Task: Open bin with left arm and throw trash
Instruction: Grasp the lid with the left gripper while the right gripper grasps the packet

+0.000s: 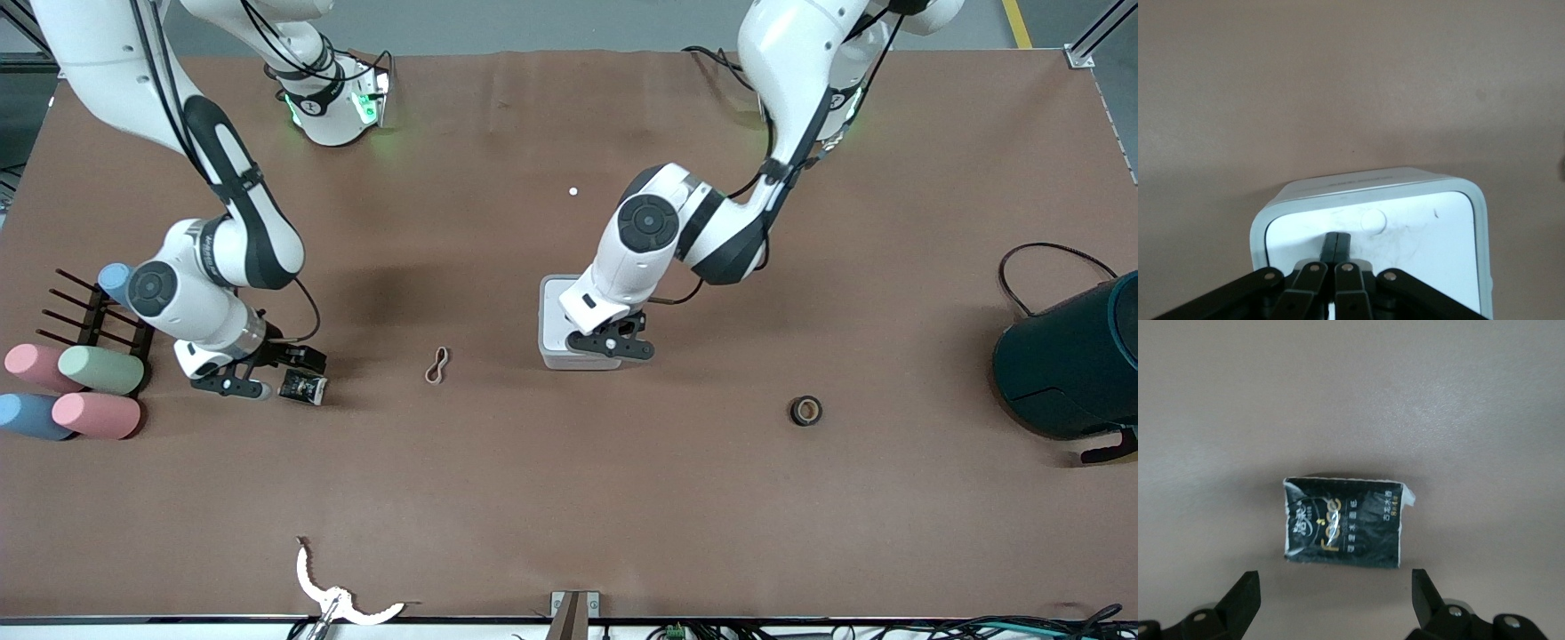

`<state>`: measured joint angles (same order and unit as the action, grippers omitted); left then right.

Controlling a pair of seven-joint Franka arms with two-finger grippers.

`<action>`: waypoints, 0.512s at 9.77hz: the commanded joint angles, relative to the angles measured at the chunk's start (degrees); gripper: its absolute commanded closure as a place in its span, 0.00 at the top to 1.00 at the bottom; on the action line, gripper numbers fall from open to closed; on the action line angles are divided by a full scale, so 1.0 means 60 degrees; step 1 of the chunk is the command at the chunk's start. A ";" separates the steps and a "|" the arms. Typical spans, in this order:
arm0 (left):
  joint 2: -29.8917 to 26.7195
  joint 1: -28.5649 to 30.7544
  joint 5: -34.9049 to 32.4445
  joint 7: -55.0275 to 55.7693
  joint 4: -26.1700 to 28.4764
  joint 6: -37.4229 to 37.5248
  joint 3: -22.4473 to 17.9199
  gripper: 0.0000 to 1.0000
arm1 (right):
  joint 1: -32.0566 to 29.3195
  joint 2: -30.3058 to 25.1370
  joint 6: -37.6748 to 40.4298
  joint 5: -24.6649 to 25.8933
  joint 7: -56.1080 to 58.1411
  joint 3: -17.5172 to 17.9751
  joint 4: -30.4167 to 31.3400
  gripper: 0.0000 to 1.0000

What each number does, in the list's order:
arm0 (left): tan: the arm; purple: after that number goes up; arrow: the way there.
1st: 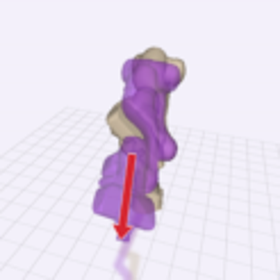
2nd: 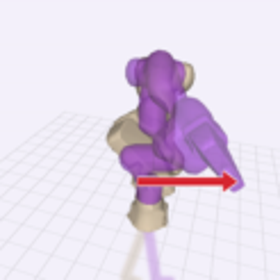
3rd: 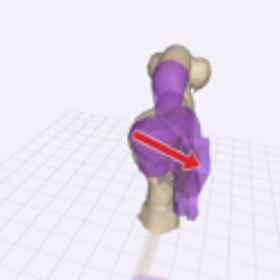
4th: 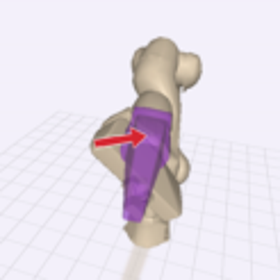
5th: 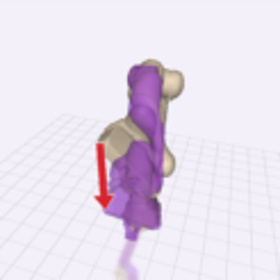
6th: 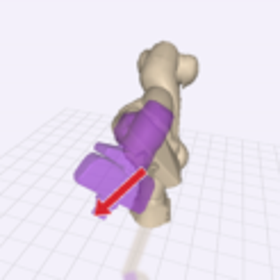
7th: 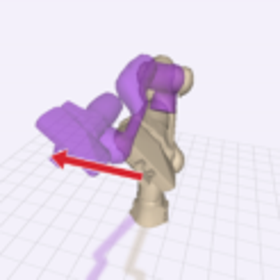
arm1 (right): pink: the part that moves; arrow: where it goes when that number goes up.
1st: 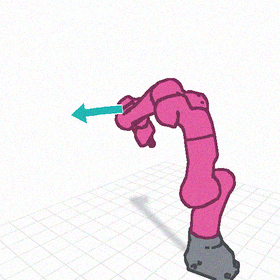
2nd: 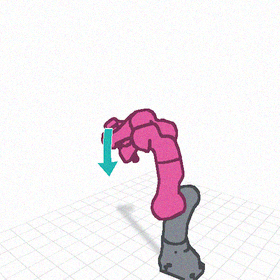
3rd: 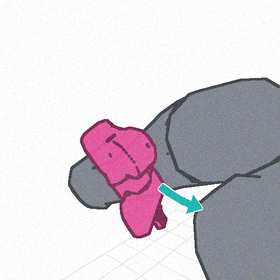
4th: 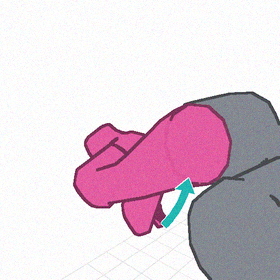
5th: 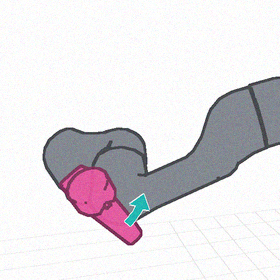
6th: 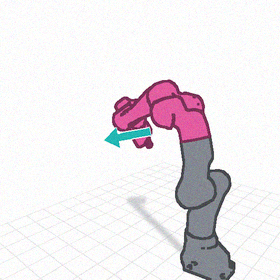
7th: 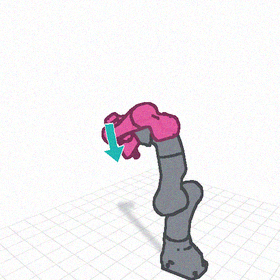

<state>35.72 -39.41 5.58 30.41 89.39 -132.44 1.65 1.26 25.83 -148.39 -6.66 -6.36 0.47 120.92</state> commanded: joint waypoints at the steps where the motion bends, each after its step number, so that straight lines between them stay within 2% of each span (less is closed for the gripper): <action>1: 0.0785 -0.0053 0.0096 0.0145 -0.0104 -0.0646 -0.0011 0.00 | 0.0025 0.0176 -0.0141 -0.0223 -0.0112 -0.0019 -0.0114 1.00; 2: 0.0597 0.0005 0.0096 0.0204 -0.0103 -0.0516 -0.0011 0.00 | 0.0025 0.0323 -0.0258 -0.0223 -0.0141 -0.0005 -0.0317 1.00; 3: -0.0057 0.0122 0.0082 0.0175 -0.0176 0.0486 -0.0069 0.00 | 0.0039 0.0586 -0.0259 -0.0237 -0.0432 -0.0005 -0.0580 1.00; 5: -0.0721 0.1114 -0.0065 -0.0508 -0.0599 0.2362 -0.0070 0.02 | 0.0112 0.0968 -0.0230 -0.0208 -0.0567 -0.0019 -0.0977 1.00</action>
<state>34.13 -36.96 5.68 30.36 86.86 -124.51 1.05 1.38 29.33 -149.64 -6.77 -8.80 0.43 117.46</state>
